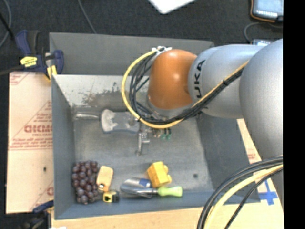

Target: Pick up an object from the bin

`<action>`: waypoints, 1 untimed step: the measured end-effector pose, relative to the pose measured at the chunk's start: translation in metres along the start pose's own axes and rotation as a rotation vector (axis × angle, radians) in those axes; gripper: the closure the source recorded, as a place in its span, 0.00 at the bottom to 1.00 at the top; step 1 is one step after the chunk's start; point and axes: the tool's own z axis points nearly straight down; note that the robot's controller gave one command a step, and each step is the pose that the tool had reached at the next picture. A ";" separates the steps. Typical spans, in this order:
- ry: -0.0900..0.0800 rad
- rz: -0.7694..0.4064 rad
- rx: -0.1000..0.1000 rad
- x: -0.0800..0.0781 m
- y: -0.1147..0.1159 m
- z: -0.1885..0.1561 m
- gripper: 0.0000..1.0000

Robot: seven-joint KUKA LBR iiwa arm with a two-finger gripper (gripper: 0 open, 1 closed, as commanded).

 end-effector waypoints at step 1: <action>0.012 0.039 0.003 -0.025 0.027 0.028 0.00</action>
Offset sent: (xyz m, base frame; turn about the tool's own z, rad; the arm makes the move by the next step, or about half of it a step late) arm 0.0573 0.0552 -0.0528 -0.2098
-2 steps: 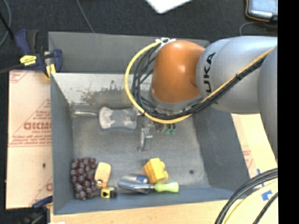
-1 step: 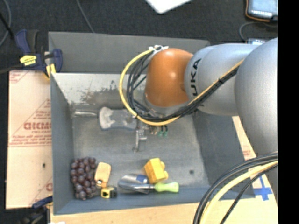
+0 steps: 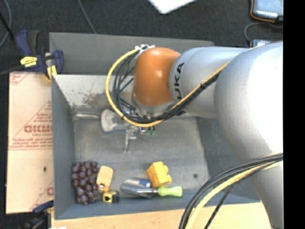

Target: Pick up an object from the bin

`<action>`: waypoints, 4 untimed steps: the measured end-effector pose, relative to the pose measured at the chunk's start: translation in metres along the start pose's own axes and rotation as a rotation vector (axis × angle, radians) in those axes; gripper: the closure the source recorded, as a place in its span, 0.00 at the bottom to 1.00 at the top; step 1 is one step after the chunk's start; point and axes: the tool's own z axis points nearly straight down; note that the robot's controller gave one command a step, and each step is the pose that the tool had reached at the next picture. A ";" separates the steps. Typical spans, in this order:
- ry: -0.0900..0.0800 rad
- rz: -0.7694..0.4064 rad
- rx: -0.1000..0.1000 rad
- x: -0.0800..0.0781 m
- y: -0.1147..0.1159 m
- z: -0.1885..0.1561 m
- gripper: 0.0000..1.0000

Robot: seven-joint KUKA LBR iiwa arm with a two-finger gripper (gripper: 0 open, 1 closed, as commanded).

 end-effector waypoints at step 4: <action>-0.034 -0.272 -0.003 -0.029 0.030 -0.144 1.00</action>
Offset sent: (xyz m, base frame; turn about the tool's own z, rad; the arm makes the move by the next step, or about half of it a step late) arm 0.0000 0.0000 0.0000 0.0000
